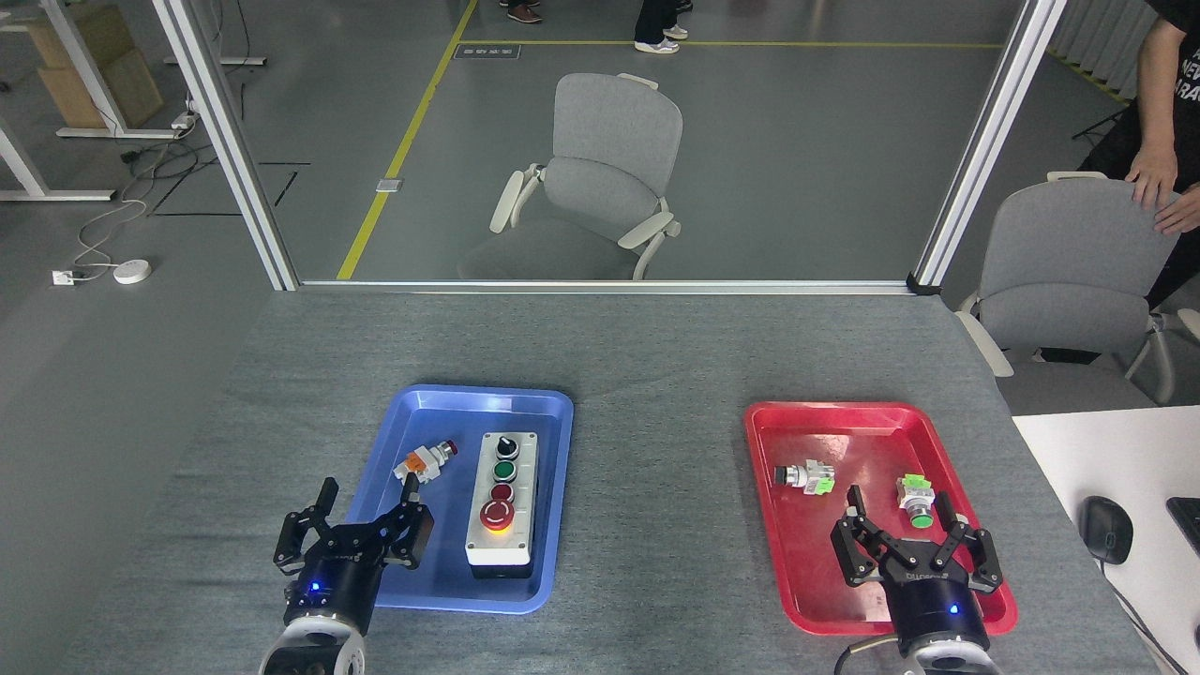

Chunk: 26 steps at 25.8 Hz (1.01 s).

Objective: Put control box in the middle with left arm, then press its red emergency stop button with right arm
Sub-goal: 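Move the left gripper toward the grey control box on the blue tray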

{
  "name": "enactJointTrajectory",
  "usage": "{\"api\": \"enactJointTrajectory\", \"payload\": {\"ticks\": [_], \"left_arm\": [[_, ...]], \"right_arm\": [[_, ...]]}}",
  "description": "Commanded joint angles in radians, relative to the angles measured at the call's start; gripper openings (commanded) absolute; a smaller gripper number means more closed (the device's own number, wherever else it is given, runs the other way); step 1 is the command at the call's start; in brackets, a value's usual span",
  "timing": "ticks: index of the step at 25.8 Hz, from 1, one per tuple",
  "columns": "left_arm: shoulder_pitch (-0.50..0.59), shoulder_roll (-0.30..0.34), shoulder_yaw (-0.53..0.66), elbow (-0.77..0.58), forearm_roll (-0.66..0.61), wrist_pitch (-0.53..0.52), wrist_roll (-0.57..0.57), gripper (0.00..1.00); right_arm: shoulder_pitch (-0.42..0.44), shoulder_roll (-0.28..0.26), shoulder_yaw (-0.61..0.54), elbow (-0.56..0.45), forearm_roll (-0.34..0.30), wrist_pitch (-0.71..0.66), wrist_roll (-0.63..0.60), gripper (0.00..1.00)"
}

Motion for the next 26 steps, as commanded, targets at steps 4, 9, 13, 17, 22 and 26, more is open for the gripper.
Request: {"api": "enactJointTrajectory", "payload": {"ticks": [4, 9, 13, 17, 22, 26], "left_arm": [[0.046, 0.005, 0.026, -0.09, 0.004, 0.004, 0.023, 0.99], [0.138, 0.022, 0.044, -0.219, 0.006, -0.012, 0.016, 0.99], [0.228, 0.02, 0.044, -0.278, -0.002, -0.062, 0.032, 0.99], [0.36, 0.016, 0.038, -0.378, -0.112, -0.064, 0.039, 0.97], [0.395, -0.089, 0.006, -0.371, -0.323, -0.025, 0.032, 0.97], [0.394, -0.193, -0.034, -0.308, -0.436, 0.007, -0.003, 0.97]], "right_arm": [[0.0, 0.0, 0.001, 0.0, 0.0, 0.0, 0.001, 0.98], [0.001, 0.005, 0.001, 0.0, 0.0, 0.0, 0.003, 0.98], [0.001, 0.005, 0.002, 0.0, 0.0, 0.0, 0.001, 0.98], [0.005, 0.005, 0.001, 0.0, 0.0, 0.0, 0.001, 0.98], [0.005, 0.005, 0.0, 0.0, 0.0, 0.0, 0.003, 0.98], [0.005, 0.005, -0.013, 0.0, 0.0, -0.008, 0.004, 0.98]]}}
